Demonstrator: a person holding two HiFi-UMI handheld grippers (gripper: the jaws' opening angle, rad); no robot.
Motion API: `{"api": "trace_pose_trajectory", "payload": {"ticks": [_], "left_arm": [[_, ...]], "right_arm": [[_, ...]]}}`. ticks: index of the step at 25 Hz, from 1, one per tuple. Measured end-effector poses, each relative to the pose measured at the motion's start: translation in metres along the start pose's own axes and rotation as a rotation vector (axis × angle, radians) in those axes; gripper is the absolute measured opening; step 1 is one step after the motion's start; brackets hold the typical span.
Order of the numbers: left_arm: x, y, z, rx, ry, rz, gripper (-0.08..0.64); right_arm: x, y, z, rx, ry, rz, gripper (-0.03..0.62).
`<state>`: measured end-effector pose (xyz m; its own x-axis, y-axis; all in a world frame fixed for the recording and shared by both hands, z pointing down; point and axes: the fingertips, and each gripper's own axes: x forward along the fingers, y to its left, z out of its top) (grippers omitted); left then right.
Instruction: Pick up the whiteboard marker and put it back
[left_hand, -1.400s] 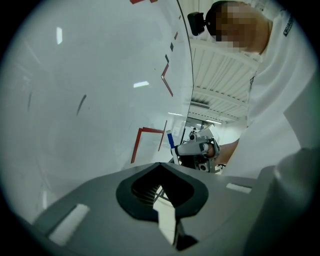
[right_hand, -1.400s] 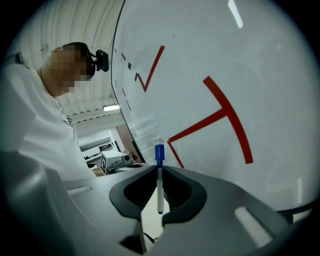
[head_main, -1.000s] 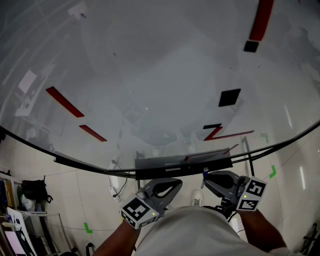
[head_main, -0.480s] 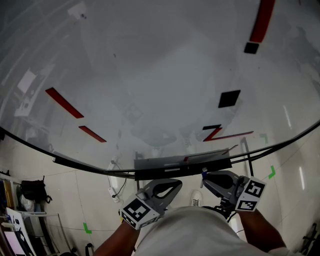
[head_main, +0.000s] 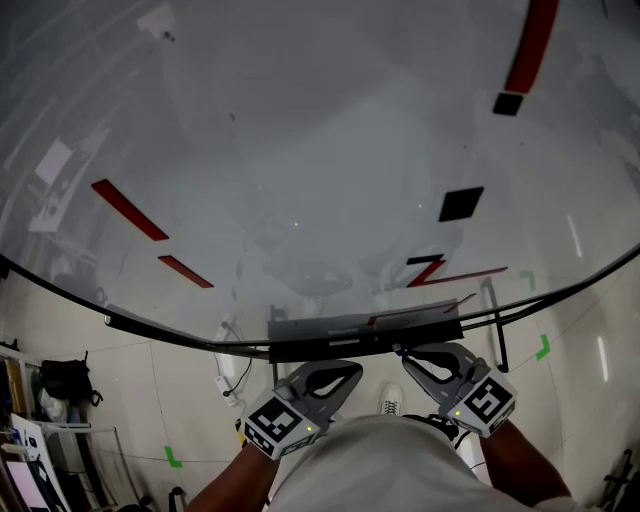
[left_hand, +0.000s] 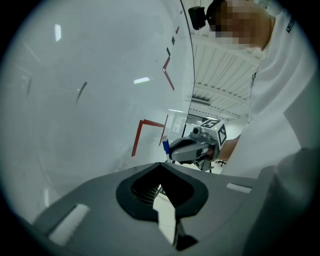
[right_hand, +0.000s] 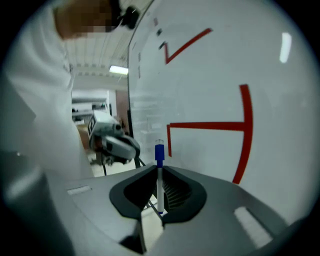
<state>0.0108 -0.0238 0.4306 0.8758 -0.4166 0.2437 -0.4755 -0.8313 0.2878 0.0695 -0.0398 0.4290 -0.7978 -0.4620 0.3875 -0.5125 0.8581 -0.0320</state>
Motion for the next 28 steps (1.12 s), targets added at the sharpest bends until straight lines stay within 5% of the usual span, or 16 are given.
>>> {"api": "trace_pose_trajectory", "payload": {"ticks": [2,8,24,28], "left_arm": [[0.001,-0.001,0.001,-0.006,-0.005,-0.002,0.017],[0.001,0.0,-0.001,-0.002,-0.007,0.002,0.017],[-0.002,0.005,0.0,-0.049,-0.014,0.002,0.017],[-0.002,0.007,-0.004,-0.056,-0.014,0.004,0.017]], "right_arm": [[0.004,0.004,-0.004,-0.102,0.069,-0.017,0.035],[0.009,0.003,-0.019,-0.179,0.095,-0.037,0.035],[0.016,-0.003,-0.051,-0.629,0.473,-0.127,0.035],[0.02,-0.011,-0.062,-0.659,0.526,-0.141,0.035]]}}
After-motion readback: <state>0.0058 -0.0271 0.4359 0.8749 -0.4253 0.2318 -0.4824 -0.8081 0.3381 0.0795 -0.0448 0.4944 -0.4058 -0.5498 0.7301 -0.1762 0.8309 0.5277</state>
